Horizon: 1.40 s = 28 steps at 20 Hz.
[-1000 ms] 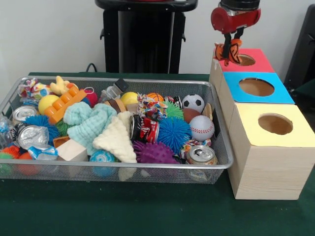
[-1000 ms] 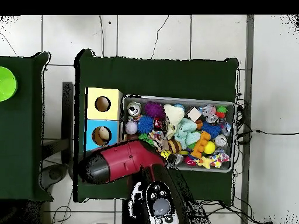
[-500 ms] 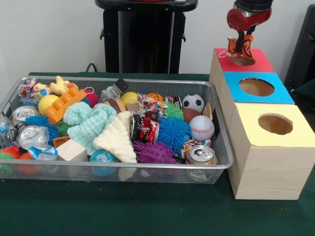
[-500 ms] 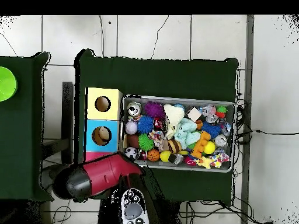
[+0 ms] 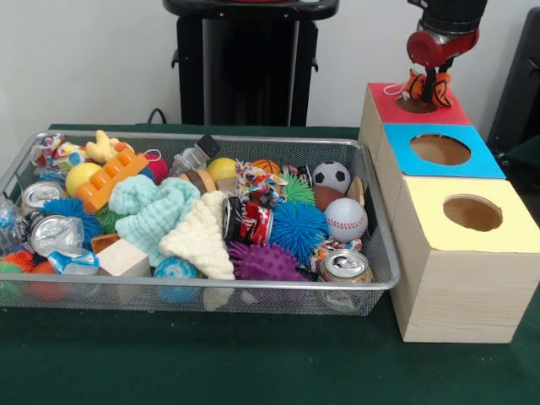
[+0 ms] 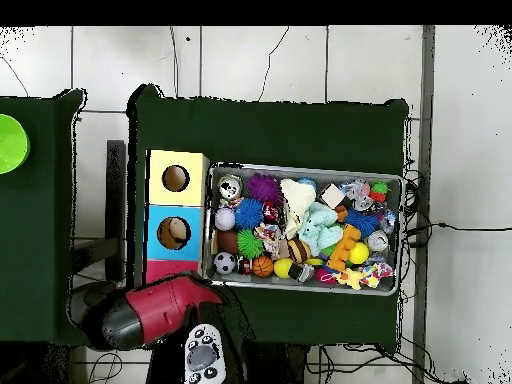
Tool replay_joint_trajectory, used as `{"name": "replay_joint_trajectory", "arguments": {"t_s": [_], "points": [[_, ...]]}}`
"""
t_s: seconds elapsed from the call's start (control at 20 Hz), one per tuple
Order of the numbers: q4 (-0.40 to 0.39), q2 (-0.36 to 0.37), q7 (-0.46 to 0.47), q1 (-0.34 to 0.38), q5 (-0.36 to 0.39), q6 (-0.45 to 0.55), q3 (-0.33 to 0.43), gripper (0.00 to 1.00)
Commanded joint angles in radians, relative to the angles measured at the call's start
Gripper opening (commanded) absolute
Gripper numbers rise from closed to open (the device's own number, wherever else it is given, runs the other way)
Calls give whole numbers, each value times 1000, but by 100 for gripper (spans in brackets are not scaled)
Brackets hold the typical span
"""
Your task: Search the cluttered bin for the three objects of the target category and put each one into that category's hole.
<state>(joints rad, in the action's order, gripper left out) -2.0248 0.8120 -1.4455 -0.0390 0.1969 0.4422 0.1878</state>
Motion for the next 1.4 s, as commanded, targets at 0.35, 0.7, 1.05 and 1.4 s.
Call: {"name": "replay_joint_trajectory", "arguments": {"t_s": [0.35, 0.7, 1.05, 1.4], "points": [[57, -162, -230, 11, -8, -183, -88, 0], [60, -152, -221, 16, -2, -169, -111, 0], [64, -138, -199, 49, 8, -173, -110, 0], [63, -132, -170, 88, 22, -187, -94, 0]]}}
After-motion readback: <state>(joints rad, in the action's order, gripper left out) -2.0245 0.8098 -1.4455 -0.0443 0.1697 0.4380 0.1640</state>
